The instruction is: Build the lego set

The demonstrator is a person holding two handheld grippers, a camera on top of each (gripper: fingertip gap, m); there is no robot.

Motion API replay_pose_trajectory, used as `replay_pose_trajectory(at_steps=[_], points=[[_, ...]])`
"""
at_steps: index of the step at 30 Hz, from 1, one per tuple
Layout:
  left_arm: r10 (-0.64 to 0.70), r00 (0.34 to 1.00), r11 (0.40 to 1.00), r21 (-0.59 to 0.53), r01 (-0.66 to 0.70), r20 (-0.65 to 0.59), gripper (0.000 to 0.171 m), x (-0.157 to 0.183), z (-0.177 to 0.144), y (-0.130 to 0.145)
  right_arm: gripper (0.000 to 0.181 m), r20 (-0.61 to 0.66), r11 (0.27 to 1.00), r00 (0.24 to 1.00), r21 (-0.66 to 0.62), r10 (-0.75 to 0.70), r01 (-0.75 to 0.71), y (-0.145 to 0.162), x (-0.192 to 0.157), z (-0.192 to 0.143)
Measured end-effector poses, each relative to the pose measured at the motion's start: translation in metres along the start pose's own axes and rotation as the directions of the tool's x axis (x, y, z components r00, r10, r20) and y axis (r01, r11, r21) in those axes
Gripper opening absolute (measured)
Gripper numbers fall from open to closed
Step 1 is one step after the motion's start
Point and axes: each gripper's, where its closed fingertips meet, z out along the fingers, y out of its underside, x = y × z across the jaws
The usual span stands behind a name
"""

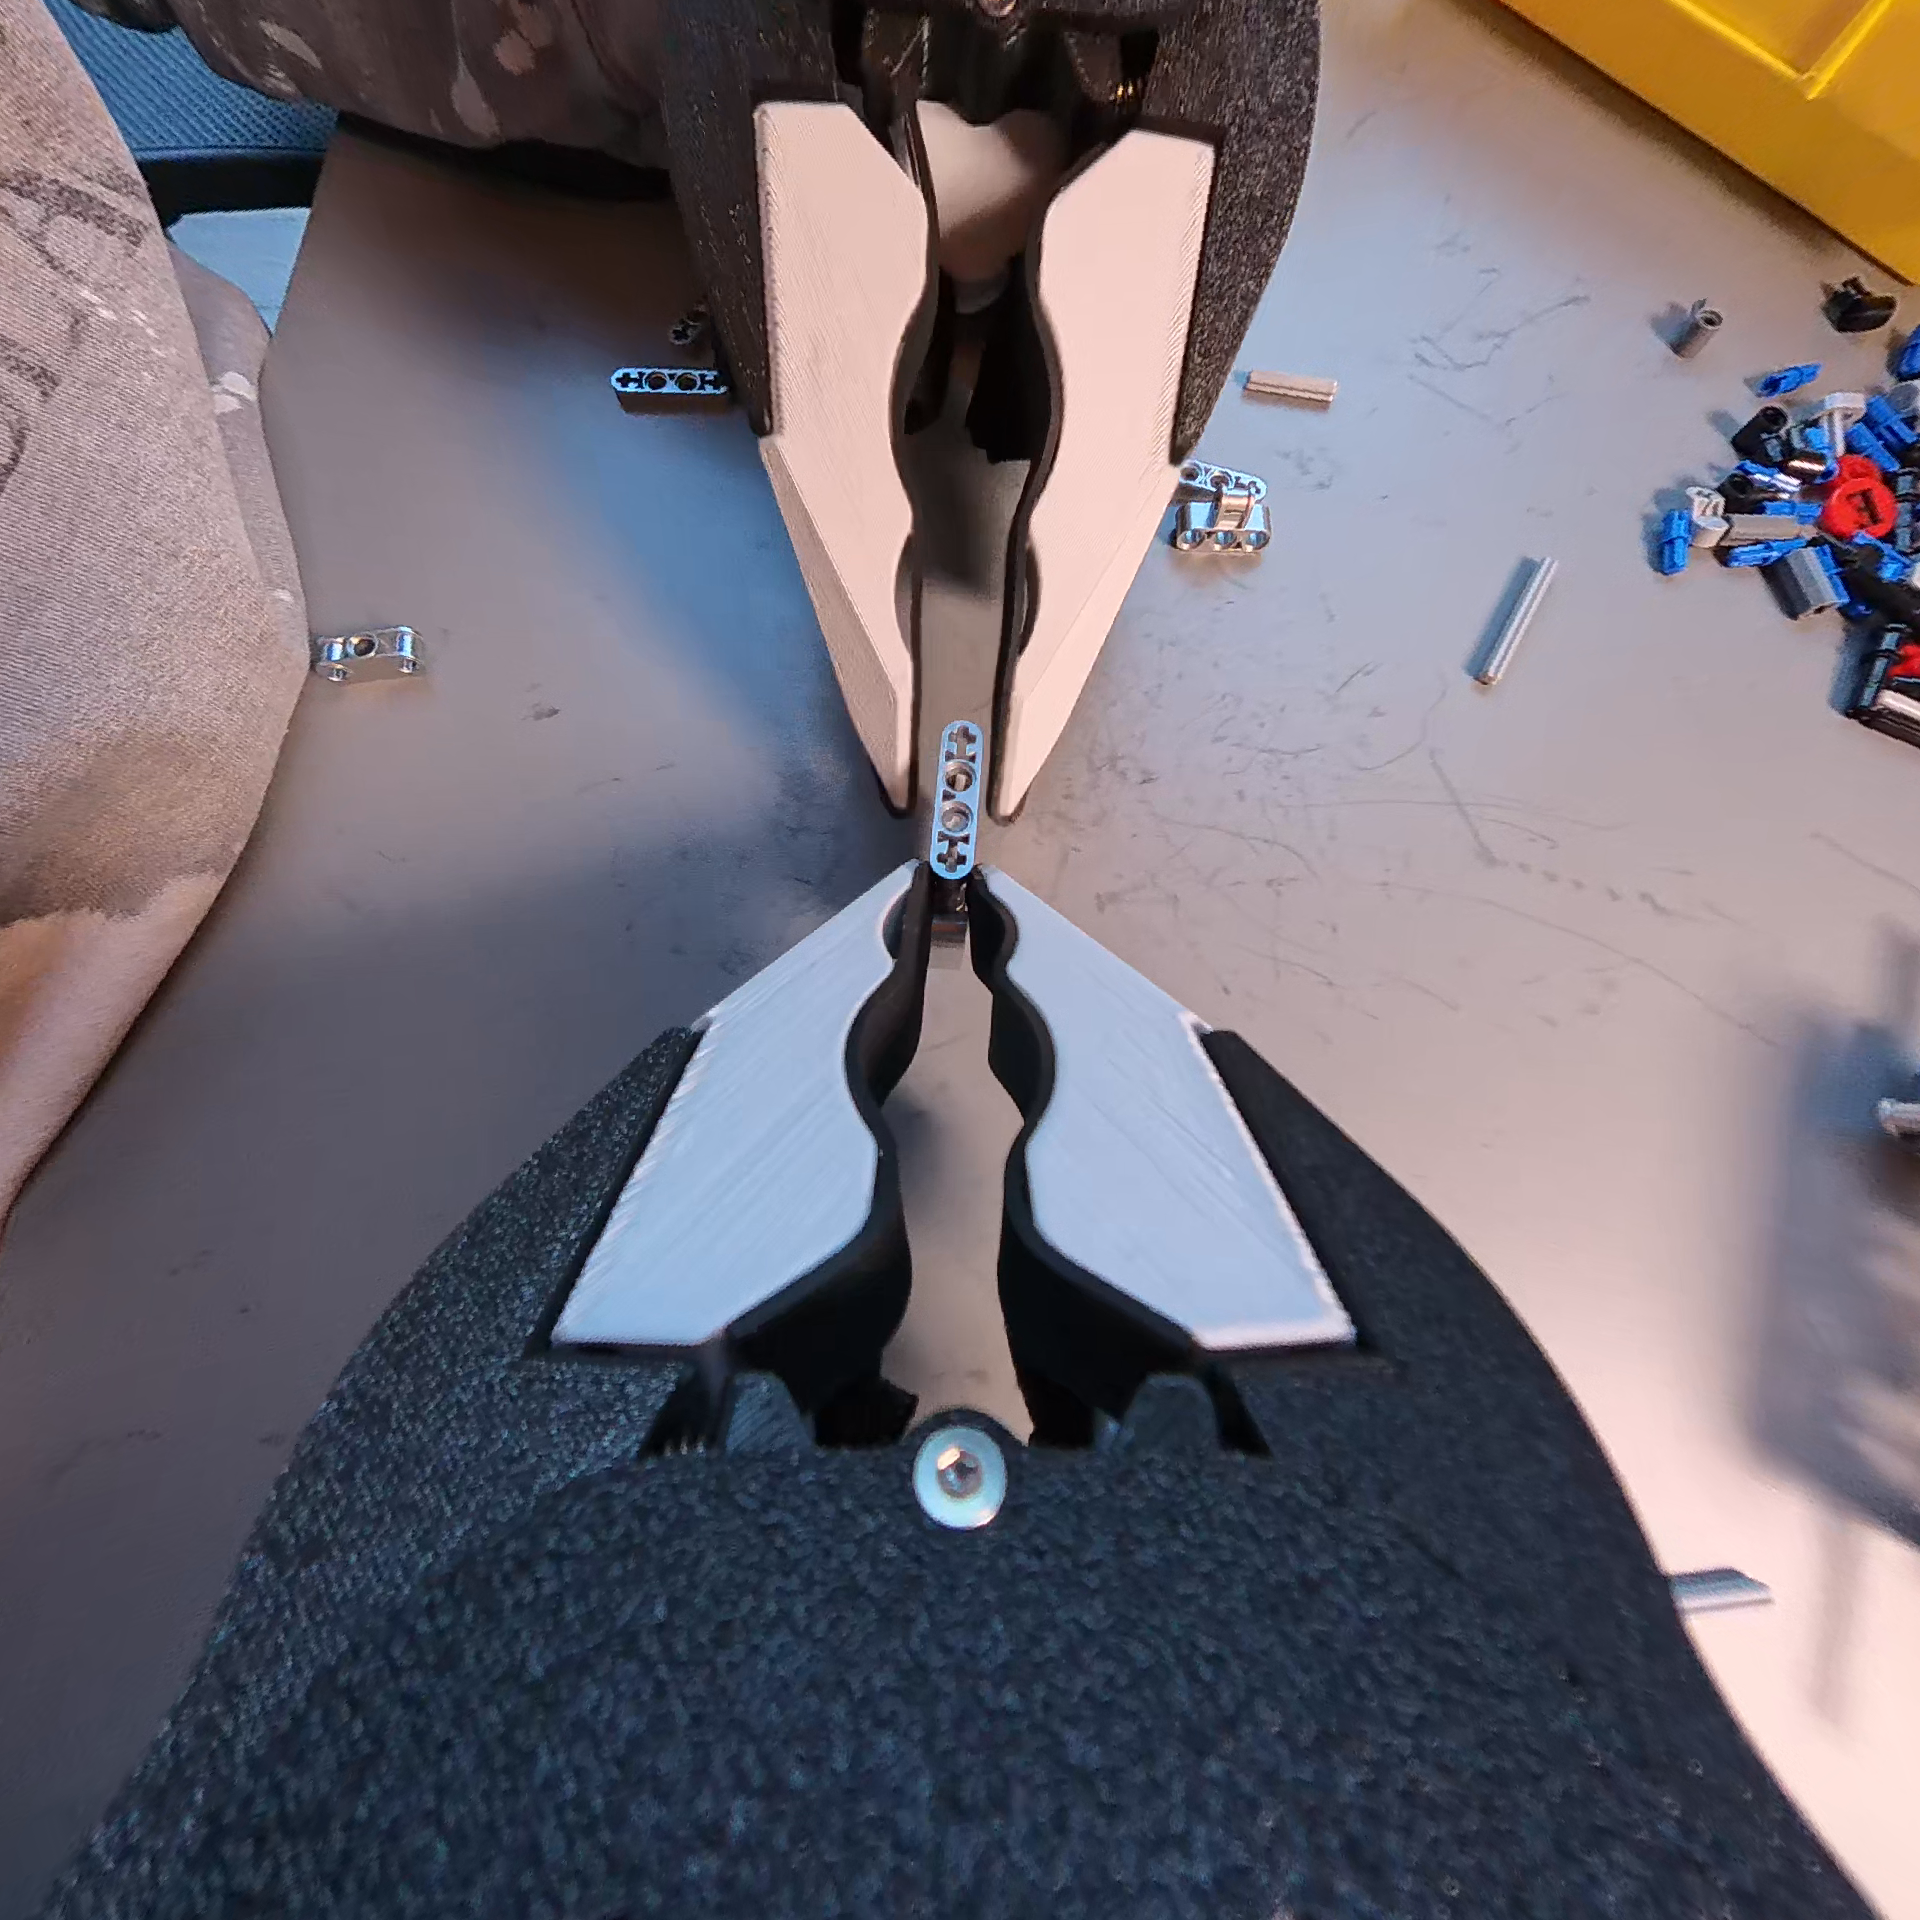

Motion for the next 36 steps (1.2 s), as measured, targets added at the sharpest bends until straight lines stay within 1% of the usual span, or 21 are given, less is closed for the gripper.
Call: replay_pose_trajectory(at_steps=[5,6,8,18,22,26,30,32,36], points=[[0.000,1.000,0.998,0.058,0.000,0.000,0.013,0.000,-0.006,-0.010,0.004,-0.002,1.000,1.000,0.001,-0.001,0.001,0.001,0.000,-0.001],[-0.001,1.000,0.998,0.063,0.001,0.001,0.011,0.000,-0.007,-0.011,0.004,-0.002,1.000,1.000,0.001,-0.001,0.001,0.000,0.000,0.000],[0.006,1.000,0.999,0.051,-0.006,0.005,0.006,0.000,-0.006,-0.010,0.004,-0.002,1.000,1.000,0.001,-0.002,0.002,0.000,0.000,0.000],[0.002,1.000,1.000,0.017,-0.002,0.010,0.006,-0.001,-0.004,-0.007,0.005,-0.016,1.000,1.000,-0.001,-0.018,0.018,0.000,0.001,0.000],[0.003,1.000,1.000,0.012,-0.003,0.015,0.006,-0.001,-0.004,-0.006,0.010,-0.027,0.999,0.999,0.020,-0.025,0.025,-0.005,0.002,-0.005],[0.004,1.000,1.000,0.007,-0.004,0.018,0.005,-0.001,-0.003,-0.007,0.011,-0.052,0.998,0.998,0.050,-0.039,0.042,-0.014,0.003,-0.011],[0.006,1.000,1.000,0.002,-0.006,0.022,0.005,-0.002,-0.003,-0.007,0.010,-0.062,0.998,0.996,0.028,-0.057,0.059,-0.012,0.002,-0.011],[0.008,1.000,1.000,0.000,-0.008,0.022,0.005,-0.001,-0.003,-0.007,0.006,-0.067,0.998,0.996,0.010,-0.058,0.059,-0.009,0.003,-0.009],[0.013,1.000,1.000,-0.006,-0.012,0.022,0.005,0.000,-0.003,-0.007,0.006,-0.056,0.999,0.997,0.010,-0.048,0.049,-0.008,0.001,-0.008]])
